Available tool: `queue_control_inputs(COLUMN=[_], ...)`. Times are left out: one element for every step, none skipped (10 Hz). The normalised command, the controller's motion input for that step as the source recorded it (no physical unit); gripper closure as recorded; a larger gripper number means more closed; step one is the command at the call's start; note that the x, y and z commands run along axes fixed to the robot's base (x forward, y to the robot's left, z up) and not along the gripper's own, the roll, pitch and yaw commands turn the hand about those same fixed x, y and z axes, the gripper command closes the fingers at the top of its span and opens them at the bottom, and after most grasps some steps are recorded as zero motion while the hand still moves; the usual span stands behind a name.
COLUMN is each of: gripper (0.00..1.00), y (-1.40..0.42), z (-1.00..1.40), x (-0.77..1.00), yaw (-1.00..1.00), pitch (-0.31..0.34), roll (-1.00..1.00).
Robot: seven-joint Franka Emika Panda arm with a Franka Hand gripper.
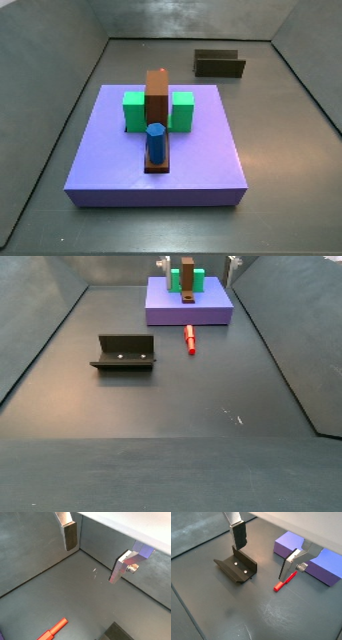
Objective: Pick up the red object. Move up. Place the red object on the fixture. Regrasp the red object. Move to above the board. Insert the red object.
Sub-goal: Pick up the red object.
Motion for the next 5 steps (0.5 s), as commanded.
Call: queue_control_inputs(gripper=[0.00,0.00,0.00,0.00,0.00], y=[-0.26,-0.70,-0.87,-0.81,-0.80], z=[-0.18,-0.53,-0.70,-0.70,-0.71], x=[0.00,0.00,0.00,0.00,0.00], yaw=[0.00,0.01,0.10,0.14,0.14], pitch=[-0.011,-0.130,-0.197,-0.200,-0.196], roll=[0.01,0.00,-0.02,-0.05,-0.05])
